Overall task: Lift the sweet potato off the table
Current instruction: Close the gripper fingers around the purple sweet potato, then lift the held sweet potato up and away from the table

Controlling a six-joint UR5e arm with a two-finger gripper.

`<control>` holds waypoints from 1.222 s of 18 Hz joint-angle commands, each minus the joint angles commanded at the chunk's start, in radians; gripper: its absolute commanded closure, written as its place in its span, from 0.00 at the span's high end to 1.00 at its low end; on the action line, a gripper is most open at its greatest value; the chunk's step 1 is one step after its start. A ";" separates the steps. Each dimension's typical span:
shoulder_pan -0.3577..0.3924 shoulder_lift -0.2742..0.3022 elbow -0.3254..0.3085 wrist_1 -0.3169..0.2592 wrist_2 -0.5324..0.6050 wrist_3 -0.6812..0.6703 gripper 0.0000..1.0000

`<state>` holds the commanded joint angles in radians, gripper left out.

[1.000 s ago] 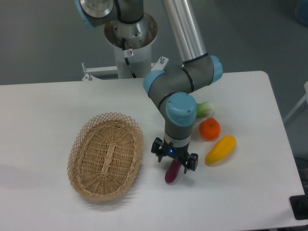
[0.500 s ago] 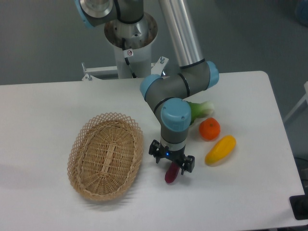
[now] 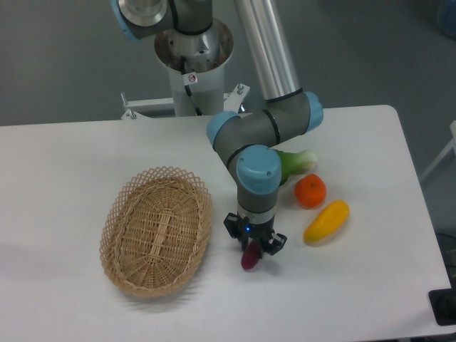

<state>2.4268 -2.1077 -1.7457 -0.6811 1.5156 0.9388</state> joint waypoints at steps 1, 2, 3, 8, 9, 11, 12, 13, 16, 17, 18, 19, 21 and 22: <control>0.000 0.003 0.002 0.000 0.000 0.000 0.38; 0.000 0.005 0.003 0.000 0.000 0.000 0.38; 0.000 0.008 0.008 0.000 -0.002 0.003 0.37; 0.015 0.060 0.041 -0.006 -0.002 0.069 0.37; 0.027 0.077 0.041 -0.014 -0.006 0.092 0.37; 0.054 0.106 0.038 -0.023 -0.005 0.147 0.37; 0.060 0.116 0.038 -0.026 -0.005 0.165 0.37; 0.077 0.130 0.037 -0.043 -0.003 0.179 0.37; 0.126 0.175 0.063 -0.151 -0.008 0.263 0.37; 0.142 0.182 0.078 -0.203 -0.009 0.306 0.37; 0.159 0.186 0.103 -0.254 -0.011 0.334 0.37; 0.175 0.196 0.130 -0.303 -0.012 0.353 0.37; 0.205 0.207 0.191 -0.408 -0.035 0.385 0.37; 0.213 0.210 0.225 -0.461 -0.044 0.400 0.37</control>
<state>2.6399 -1.8976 -1.5205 -1.1423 1.4712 1.3390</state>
